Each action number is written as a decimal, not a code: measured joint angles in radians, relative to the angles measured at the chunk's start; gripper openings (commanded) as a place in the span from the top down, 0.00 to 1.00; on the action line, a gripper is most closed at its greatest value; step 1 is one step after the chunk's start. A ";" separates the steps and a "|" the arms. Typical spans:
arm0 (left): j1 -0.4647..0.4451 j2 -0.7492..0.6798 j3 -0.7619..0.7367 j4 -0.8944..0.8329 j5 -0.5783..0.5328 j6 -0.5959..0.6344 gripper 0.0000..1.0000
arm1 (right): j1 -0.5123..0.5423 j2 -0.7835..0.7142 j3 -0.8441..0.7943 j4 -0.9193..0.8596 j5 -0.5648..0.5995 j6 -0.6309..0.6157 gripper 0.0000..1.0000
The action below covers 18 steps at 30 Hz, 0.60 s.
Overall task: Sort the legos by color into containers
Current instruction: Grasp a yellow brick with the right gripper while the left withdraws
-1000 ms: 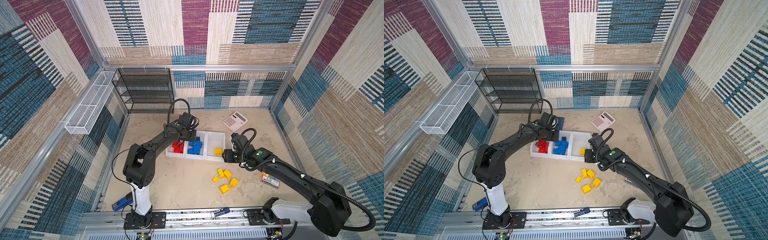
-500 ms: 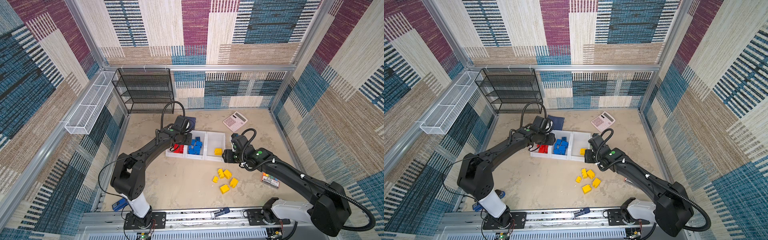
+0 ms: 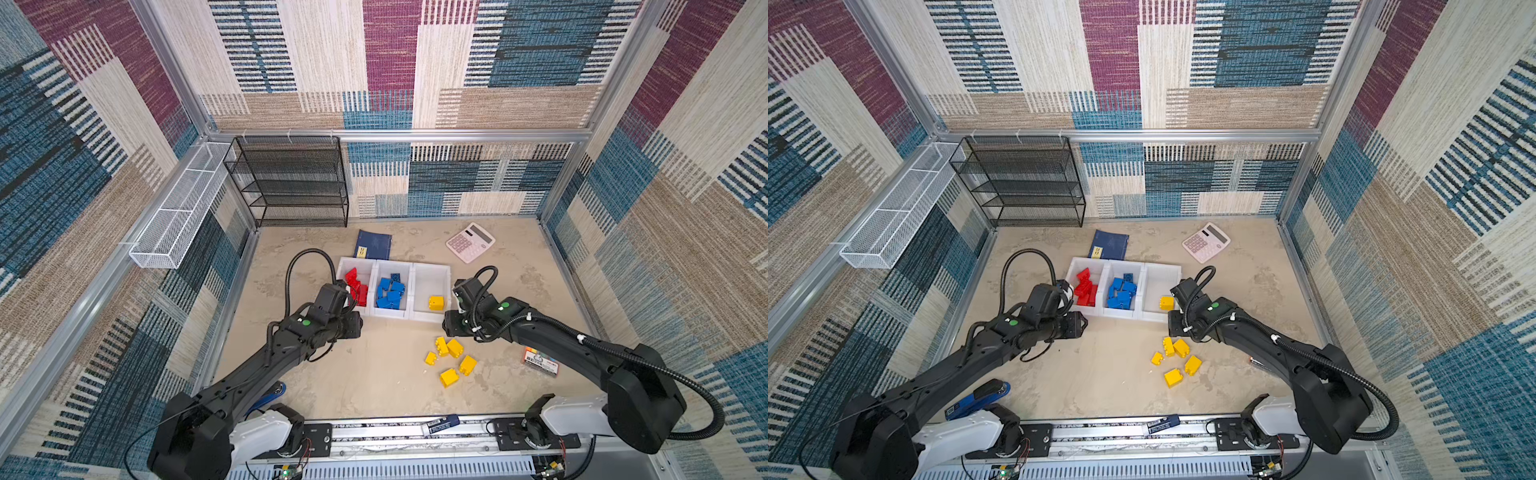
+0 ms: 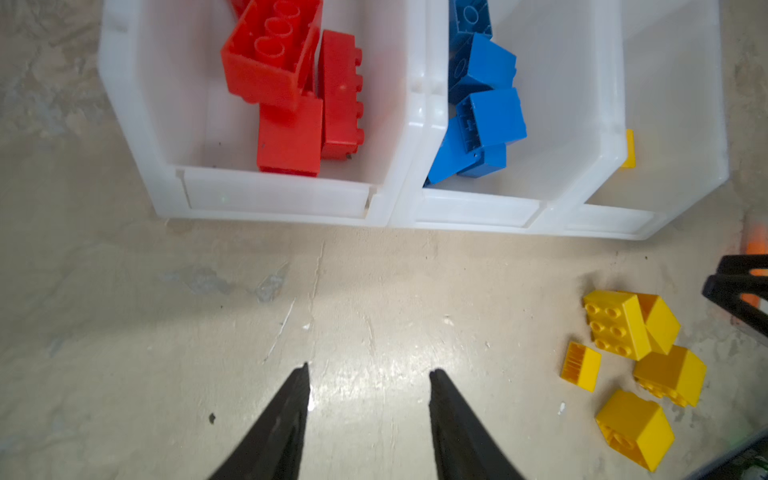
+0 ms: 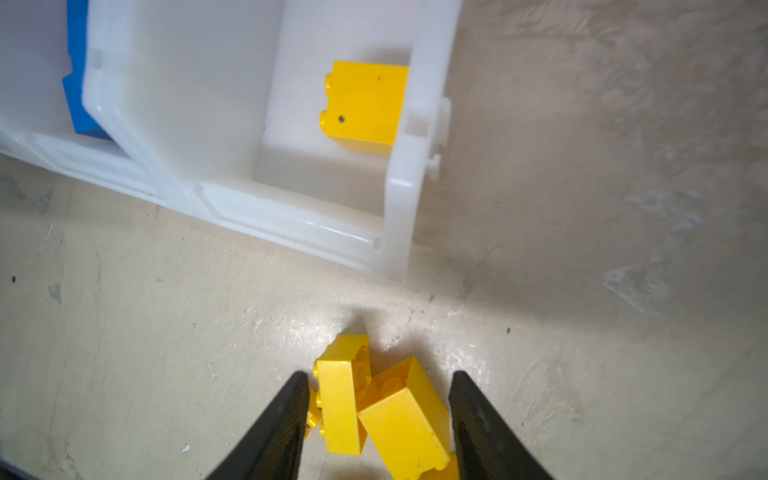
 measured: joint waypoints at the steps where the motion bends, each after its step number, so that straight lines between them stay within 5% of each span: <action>1: 0.000 -0.018 -0.015 0.008 -0.001 -0.010 0.50 | 0.010 0.012 0.006 0.002 -0.004 0.000 0.44; 18: 0.001 -0.076 -0.062 0.023 0.002 -0.074 0.49 | 0.095 0.148 0.045 0.005 -0.002 -0.003 0.50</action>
